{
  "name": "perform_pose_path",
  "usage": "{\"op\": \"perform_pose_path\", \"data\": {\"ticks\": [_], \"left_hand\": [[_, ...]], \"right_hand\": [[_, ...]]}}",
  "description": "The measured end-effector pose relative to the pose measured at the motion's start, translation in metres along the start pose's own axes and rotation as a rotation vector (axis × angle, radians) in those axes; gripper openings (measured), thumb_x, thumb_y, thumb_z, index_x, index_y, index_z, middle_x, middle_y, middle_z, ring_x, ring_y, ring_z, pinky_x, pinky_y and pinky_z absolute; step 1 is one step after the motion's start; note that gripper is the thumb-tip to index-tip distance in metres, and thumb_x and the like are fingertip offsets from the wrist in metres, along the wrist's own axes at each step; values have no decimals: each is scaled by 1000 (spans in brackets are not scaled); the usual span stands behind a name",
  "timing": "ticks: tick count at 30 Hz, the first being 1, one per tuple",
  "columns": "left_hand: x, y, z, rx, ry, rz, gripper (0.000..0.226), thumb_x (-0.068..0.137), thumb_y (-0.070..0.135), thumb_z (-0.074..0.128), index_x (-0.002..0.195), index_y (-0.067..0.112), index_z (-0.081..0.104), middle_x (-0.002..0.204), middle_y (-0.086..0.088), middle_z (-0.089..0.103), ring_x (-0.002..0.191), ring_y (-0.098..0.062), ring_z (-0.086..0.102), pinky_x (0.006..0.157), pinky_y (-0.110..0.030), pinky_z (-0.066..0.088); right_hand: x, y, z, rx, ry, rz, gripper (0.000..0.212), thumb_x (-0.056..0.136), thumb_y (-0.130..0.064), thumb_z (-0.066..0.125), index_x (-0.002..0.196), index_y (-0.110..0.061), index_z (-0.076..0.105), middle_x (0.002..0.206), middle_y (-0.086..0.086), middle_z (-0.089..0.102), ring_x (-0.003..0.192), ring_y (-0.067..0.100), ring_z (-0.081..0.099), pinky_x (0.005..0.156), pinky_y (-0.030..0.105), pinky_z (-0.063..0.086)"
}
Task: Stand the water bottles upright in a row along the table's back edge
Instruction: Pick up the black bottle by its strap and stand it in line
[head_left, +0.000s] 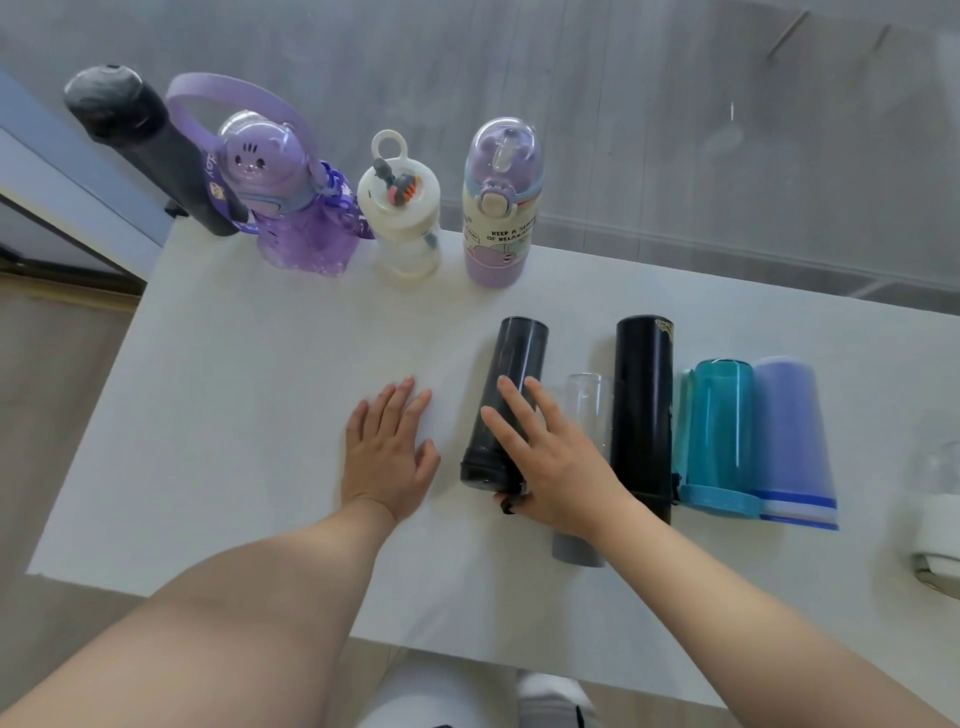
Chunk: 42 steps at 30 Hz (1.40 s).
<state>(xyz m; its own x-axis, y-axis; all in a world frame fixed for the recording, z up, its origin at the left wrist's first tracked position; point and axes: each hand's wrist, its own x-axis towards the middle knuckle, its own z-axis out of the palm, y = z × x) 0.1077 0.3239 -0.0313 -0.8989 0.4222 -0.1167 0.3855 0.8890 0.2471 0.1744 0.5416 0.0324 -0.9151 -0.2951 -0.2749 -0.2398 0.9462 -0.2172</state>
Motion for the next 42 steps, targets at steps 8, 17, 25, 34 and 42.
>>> {"op": "perform_pose_path", "data": {"ticks": [8, 17, 25, 34, 42], "left_hand": [[2, -4, 3, 16, -8, 11, 61, 85, 37, 37, 145, 22, 35, 155, -3, 32, 143, -20, 24, 116, -44, 15], [2, -3, 1, -11, 5, 12, 62, 84, 36, 38, 144, 22, 37, 154, -2, 34, 143, -19, 25, 116, -45, 16], [2, -2, -1, -25, 13, 11, 61, 83, 35, 37, 143, 22, 39, 154, -3, 35, 142, -20, 26, 116, -44, 15], [2, -1, -2, -27, 6, 6, 61, 83, 35, 37, 143, 21, 39, 154, -3, 35, 142, -20, 26, 116, -45, 16], [2, -2, -2, -31, 0, 7, 61, 83, 36, 38, 142, 22, 39, 154, -3, 35, 142, -21, 26, 116, -43, 14]], "right_hand": [[-10, 7, -54, 555, 75, 35, 103, 70, -58, 75, 152, -35, 16, 162, -14, 3, 148, 8, -1, 117, 34, 22], [-6, 40, -105, 1112, 30, 368, 57, 72, -64, 62, 124, -45, 53, 119, -18, 64, 115, 1, 57, 106, 35, 42], [3, 24, -100, 1239, 256, 382, 51, 80, -39, 75, 118, -36, 41, 117, -20, 50, 106, 9, 63, 83, 16, 46], [-10, -3, -78, 1214, 543, 297, 56, 84, -43, 61, 135, -32, 39, 140, -9, 48, 131, 4, 44, 101, 23, 44], [-2, -6, -89, 1097, 634, 250, 30, 98, -15, 51, 127, -21, 49, 118, -19, 58, 117, 10, 55, 96, 22, 46]]}}
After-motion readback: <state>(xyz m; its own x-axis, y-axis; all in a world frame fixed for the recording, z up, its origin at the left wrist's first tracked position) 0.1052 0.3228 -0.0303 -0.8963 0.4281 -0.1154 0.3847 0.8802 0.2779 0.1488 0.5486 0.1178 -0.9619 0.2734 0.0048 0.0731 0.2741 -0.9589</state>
